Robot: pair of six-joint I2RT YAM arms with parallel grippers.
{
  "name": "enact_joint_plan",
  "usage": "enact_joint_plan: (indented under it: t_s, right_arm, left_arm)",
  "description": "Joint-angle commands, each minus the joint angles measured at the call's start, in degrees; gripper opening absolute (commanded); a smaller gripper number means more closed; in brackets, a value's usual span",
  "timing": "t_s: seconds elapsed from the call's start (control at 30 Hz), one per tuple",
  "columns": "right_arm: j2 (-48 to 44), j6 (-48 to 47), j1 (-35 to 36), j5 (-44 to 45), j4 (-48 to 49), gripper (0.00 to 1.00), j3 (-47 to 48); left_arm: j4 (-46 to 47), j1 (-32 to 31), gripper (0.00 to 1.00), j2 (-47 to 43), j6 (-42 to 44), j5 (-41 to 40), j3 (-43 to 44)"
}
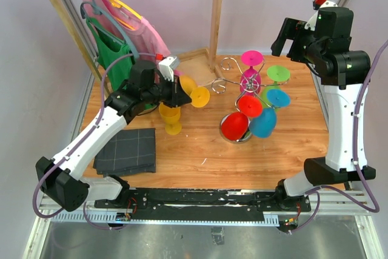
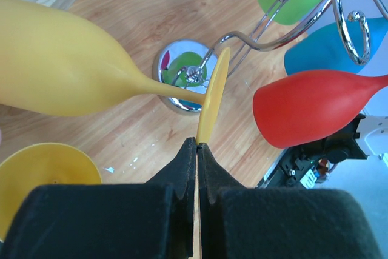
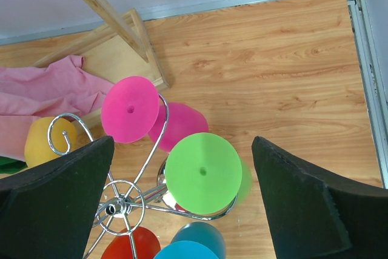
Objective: Take the wine glass off the wine glass rack
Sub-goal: Place the wine glass at the center of the board.
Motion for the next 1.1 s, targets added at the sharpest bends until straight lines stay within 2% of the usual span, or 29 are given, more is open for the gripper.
enact_joint_plan:
  t_s: [0.0, 0.43, 1.07]
  right_arm:
    - [-1.6, -0.6, 1.0, 1.0, -0.2, 0.99, 0.3]
    - [-3.8, -0.5, 1.0, 1.4, 0.6, 0.99, -2.6]
    - [-6.1, -0.3, 1.0, 1.3, 1.6, 0.99, -6.3]
  left_arm:
    - [0.2, 0.1, 0.00, -0.5, -0.2, 2.6, -0.9]
    - [-1.2, 0.1, 0.00, -1.6, -0.3, 6.7, -3.2]
    - [1.6, 0.1, 0.00, -5.9, 2.6, 18.5, -4.6]
